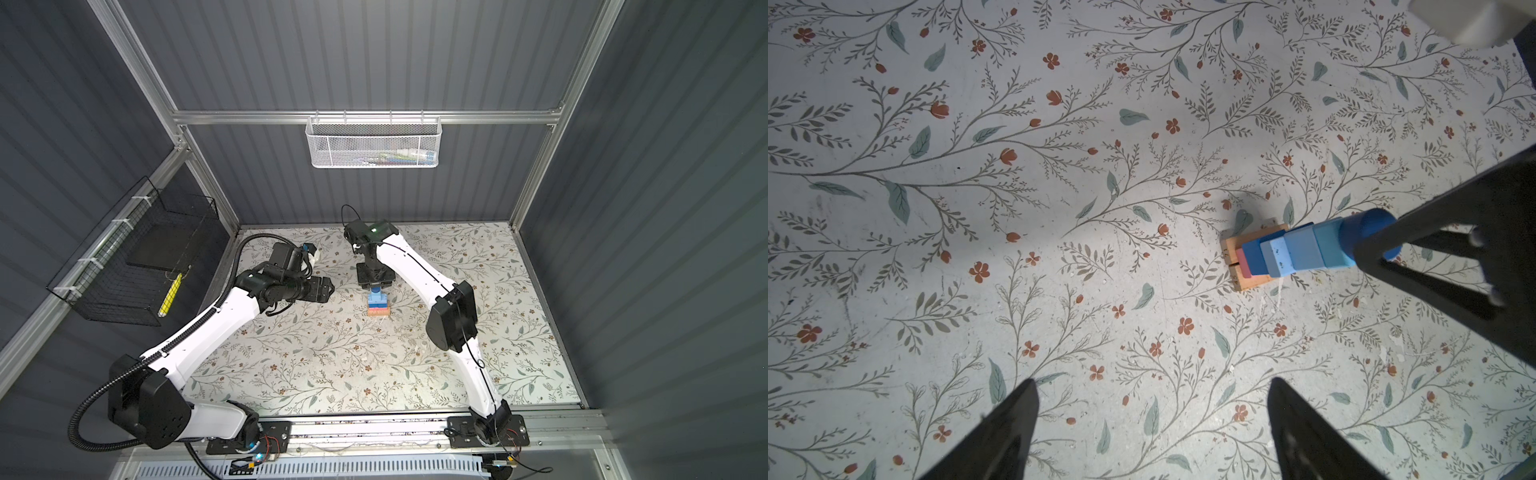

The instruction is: Build the wood block tower

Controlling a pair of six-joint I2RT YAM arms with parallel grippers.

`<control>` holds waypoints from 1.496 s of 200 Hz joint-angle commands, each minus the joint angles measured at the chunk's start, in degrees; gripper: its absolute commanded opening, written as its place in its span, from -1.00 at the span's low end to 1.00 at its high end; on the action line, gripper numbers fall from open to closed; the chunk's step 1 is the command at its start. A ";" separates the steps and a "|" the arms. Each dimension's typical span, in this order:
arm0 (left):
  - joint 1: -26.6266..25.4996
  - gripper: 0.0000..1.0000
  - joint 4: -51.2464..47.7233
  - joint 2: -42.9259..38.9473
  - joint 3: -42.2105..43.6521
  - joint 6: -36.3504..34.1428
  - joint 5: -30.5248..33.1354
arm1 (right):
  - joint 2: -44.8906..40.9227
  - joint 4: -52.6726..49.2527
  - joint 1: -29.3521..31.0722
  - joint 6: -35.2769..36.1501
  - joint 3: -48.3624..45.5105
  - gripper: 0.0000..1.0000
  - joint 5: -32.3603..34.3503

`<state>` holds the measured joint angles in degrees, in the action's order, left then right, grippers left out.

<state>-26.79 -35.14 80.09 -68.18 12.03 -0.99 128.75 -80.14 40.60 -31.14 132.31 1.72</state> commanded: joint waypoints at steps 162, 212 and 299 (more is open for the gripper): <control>0.51 0.91 -3.34 2.04 -2.60 -0.23 0.47 | -9.07 6.26 -2.73 -2.12 -7.17 0.64 3.36; 0.59 0.99 -4.30 2.37 -5.54 0.70 1.67 | -17.13 13.11 -6.49 -1.90 -15.13 0.74 2.77; 8.42 0.99 -0.80 -0.25 -4.59 6.96 6.62 | -46.27 33.83 -21.23 -0.71 -47.52 0.91 0.88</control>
<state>-21.21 -37.43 81.97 -73.12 15.59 3.09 90.78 -54.63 23.11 -32.73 92.51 1.67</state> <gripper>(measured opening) 0.996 0.945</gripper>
